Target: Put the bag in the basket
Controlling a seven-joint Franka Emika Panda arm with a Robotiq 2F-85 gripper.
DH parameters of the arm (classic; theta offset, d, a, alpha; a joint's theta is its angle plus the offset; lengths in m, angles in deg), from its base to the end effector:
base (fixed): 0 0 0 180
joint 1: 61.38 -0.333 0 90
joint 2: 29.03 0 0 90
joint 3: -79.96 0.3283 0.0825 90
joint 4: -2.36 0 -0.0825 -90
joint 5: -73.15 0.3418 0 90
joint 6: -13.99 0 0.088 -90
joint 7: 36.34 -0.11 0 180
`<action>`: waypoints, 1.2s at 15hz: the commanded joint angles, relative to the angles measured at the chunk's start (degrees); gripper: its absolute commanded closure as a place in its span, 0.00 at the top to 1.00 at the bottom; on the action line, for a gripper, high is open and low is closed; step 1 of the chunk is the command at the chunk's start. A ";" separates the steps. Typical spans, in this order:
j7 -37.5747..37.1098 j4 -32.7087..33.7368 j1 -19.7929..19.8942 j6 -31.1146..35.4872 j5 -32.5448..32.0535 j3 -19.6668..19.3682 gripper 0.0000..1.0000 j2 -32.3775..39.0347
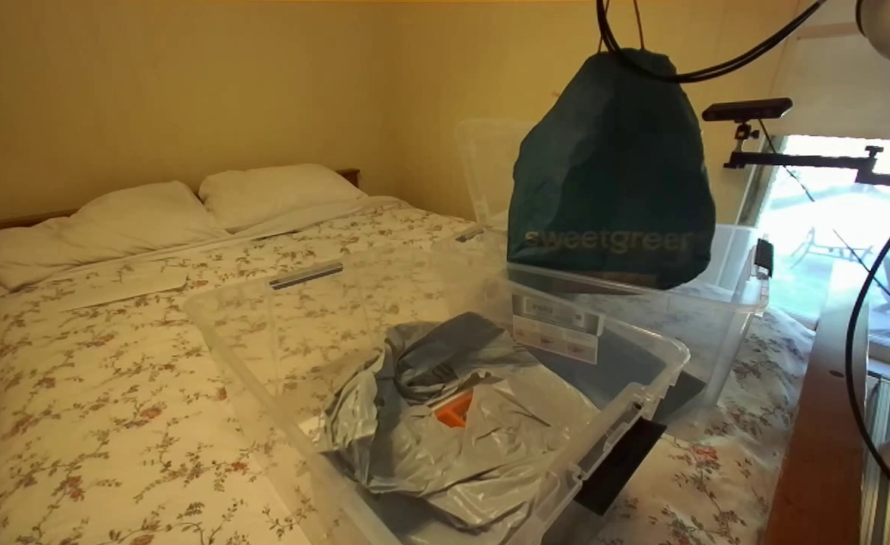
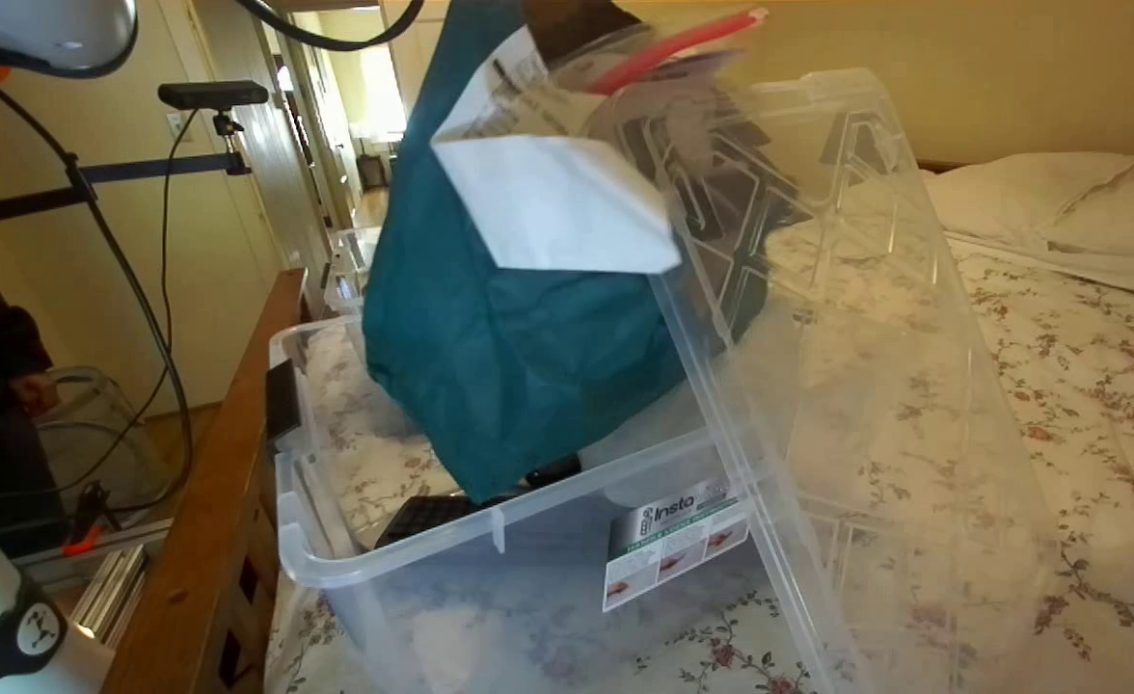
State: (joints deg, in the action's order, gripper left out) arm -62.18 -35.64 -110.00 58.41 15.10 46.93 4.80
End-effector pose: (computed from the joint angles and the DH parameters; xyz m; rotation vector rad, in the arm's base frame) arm 0.4958 0.1849 0.7300 1.8321 -0.7939 0.2080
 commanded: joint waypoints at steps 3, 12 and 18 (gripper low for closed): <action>2.14 -19.20 -15.38 -0.24 10.75 -18.79 1.00 -5.46; 0.55 -34.93 -27.00 4.18 22.84 -11.73 1.00 -9.60; 0.26 -45.23 -24.87 19.16 36.63 -10.14 1.00 -10.94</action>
State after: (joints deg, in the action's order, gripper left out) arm -60.71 -73.84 -136.02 70.93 45.97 35.58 -2.35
